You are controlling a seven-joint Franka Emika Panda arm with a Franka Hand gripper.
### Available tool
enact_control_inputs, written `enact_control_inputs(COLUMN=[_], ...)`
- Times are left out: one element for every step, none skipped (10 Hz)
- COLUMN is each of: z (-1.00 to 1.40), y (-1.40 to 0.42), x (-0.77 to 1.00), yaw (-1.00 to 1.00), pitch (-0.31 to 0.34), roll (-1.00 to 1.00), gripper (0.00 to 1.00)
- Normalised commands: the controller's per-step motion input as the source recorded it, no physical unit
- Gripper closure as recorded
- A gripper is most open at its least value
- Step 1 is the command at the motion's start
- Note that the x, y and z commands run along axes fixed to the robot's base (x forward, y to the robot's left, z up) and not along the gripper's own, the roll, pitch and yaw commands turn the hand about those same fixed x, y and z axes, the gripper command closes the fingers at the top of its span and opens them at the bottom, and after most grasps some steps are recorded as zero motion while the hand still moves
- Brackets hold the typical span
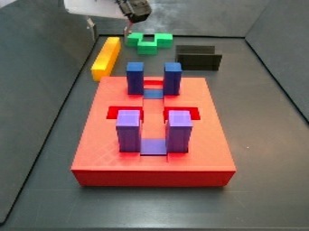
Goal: Pick up the yellow object. Move up. Move to above the board. Insert the yellow object.
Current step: Pick up the yellow object.
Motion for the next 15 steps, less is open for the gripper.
enact_control_inputs(z=[-0.24, -0.24, -0.25, -0.24, -0.19, -0.14, -0.15, -0.20, -0.32, -0.34, -0.37, -0.34, -0.29, -0.26, -0.22], y=[0.00, 0.00, 0.01, 0.06, 0.11, 0.11, 0.11, 0.08, 0.02, 0.01, 0.00, 0.00, 0.00, 0.00, 0.00], x=[-0.22, -0.24, -0.29, -0.17, 0.00, 0.00, 0.01, 0.00, 0.00, 0.00, 0.00, 0.00, 0.00, 0.01, 0.00], yaw=[-0.28, -0.25, -0.16, -0.06, 0.00, 0.00, 0.00, 0.00, 0.00, 0.00, 0.00, 0.00, 0.00, 0.00, 0.00], pitch=[-0.009, -0.003, -0.019, -0.016, 0.000, 0.000, 0.000, 0.000, 0.000, 0.000, 0.000, 0.000, 0.000, 0.000, 0.000], roll=[0.11, 0.14, 0.09, 0.00, 0.00, -0.03, -0.03, -0.02, 0.00, 0.00, 0.00, 0.00, 0.00, 0.00, 0.00], gripper=[0.00, 0.00, 0.00, 0.00, 0.00, 0.00, 0.00, 0.00, 0.00, 0.00, 0.00, 0.00, 0.00, 0.00, 0.00])
